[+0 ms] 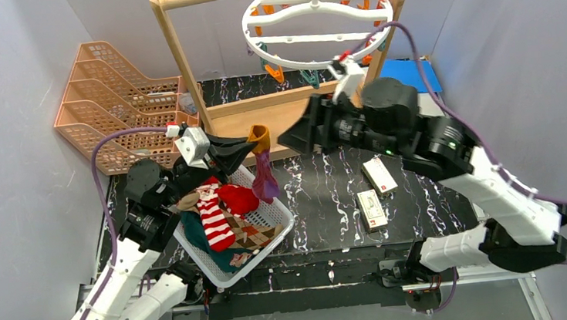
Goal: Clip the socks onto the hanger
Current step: Pick up the sock from the bin.
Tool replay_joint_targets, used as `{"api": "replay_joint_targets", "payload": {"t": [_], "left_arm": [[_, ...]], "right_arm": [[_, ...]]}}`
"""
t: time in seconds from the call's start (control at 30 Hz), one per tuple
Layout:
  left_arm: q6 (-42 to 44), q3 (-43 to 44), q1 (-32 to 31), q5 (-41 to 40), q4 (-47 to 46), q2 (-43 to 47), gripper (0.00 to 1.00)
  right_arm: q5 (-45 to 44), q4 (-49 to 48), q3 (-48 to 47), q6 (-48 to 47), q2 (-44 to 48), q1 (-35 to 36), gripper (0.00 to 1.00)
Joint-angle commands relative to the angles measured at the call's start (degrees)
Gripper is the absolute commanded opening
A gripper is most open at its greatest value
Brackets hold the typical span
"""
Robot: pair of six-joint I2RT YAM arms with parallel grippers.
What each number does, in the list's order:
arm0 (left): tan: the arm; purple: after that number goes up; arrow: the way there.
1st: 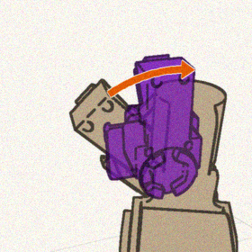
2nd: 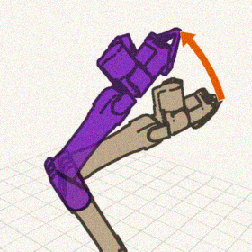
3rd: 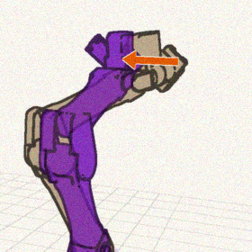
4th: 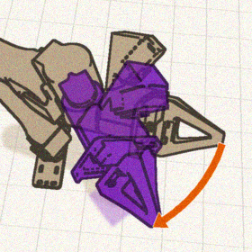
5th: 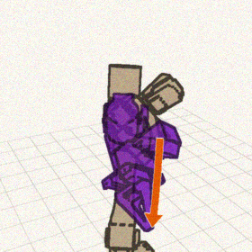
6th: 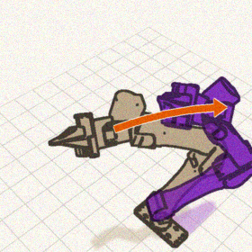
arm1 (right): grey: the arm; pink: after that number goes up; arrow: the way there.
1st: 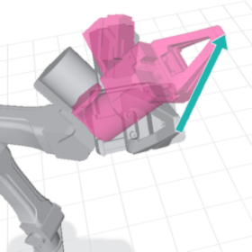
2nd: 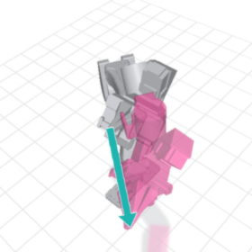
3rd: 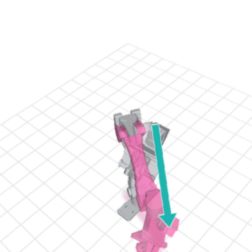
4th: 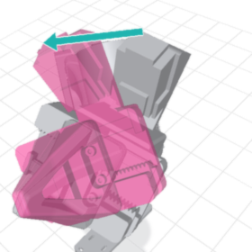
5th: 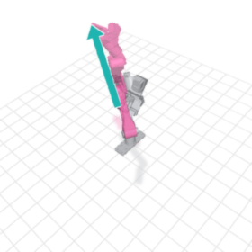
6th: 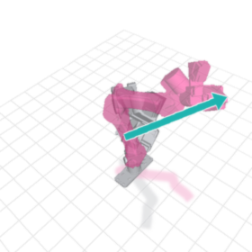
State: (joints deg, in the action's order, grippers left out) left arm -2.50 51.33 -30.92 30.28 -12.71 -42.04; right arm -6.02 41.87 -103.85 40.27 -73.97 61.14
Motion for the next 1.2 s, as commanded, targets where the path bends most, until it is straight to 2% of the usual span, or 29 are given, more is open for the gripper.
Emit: {"api": "replay_joint_targets", "payload": {"t": [0.0,0.13,0.37,0.43,0.53,0.7,0.9,1.0,1.17], "left_arm": [[1.25,3.89,-0.02,-0.72,-0.27,-1.36,0.0],[3.69,6.09,-0.02,-1.04,1.77,-2.95,0.0],[3.96,13.78,-0.02,-2.64,2.1,-8.3,0.0],[1.16,15.06,-0.06,-3.34,1.15,-9.24,0.0],[-4.16,12.08,-0.02,-6.36,-1.55,-8.12,0.0],[-8.61,6.54,-0.02,-10.38,-4.66,-5.06,0.0],[-10.44,3.65,-0.02,-11.62,-3.98,-4.69,0.0],[-10.8,0.89,-0.02,-11.74,-4.81,-3.34,0.0],[-8.06,-1.45,-0.02,-13.14,-3.21,-1.34,0.0]], "right_arm": [[-9.33,-5.52,7.12,-2.89,10.59,-0.14,0.62],[-15.33,-8.03,11.93,-4.17,15.33,-0.12,0.63],[-21.18,4.61,4.21,-12.95,12.46,-0.12,0.67],[-24.75,3.79,8.95,-14.71,14.89,-0.09,0.7],[-26.94,-2.64,18.75,-16.35,22.62,-0.12,0.74],[-25.09,-10.4,28.85,-16.12,30.58,-0.15,0.78],[-23.26,-8.54,31.65,-18.08,29.98,-0.12,0.8],[-21.79,-8.34,33.55,-17.3,29.95,-0.12,0.85],[-17.18,-15.42,40.1,-14.17,32.59,-0.1,0.88]]}}
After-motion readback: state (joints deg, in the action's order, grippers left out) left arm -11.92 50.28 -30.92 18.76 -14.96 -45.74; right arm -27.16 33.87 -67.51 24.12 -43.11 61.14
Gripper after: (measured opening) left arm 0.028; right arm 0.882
